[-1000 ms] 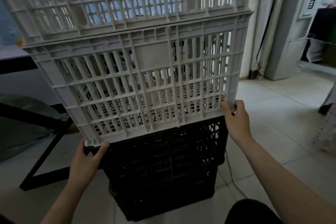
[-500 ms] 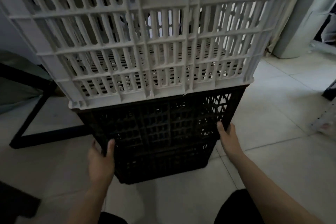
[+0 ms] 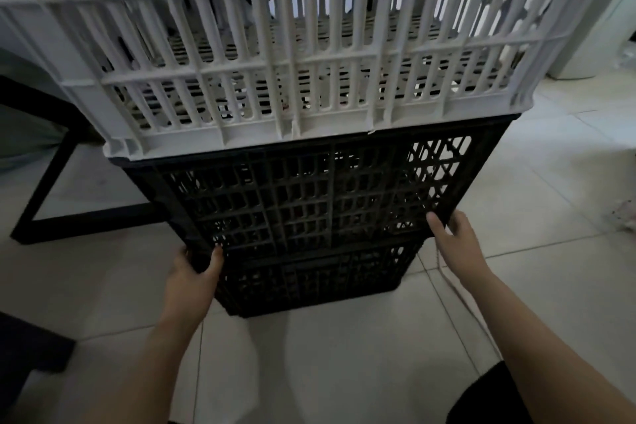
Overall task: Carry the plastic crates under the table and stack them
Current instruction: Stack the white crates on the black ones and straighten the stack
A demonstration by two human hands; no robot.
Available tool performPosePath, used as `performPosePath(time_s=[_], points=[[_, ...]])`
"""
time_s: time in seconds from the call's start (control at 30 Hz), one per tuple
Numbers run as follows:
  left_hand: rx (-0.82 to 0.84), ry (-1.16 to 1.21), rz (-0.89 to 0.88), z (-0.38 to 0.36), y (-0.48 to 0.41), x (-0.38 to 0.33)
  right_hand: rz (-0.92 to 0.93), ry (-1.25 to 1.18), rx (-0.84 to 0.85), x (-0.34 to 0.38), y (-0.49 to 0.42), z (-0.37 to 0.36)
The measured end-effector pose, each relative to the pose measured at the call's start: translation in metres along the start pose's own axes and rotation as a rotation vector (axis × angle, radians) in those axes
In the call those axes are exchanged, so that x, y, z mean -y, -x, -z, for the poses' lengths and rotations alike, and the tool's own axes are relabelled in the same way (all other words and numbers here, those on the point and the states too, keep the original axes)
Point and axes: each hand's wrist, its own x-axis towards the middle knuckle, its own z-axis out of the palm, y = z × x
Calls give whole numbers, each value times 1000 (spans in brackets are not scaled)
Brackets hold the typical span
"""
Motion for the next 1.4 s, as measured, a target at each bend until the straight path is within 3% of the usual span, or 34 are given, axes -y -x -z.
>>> performPosePath(time_s=[0.13,0.37,0.73,1.07,1.4], points=[[19,12,52,7,-1,-6,-68,52,10,-4,-4,6],[37,101,138,21,-2,-1,29,192,-30,-8,-3,2],[163,359,89,25,7,-6,68,168,-68,-11,-5,-10],[148,364,81,17,13,-12,80,183,-34,-10,0,-7],[147,310,71,13,3,1,150,185,-127,-18,-12,-16]])
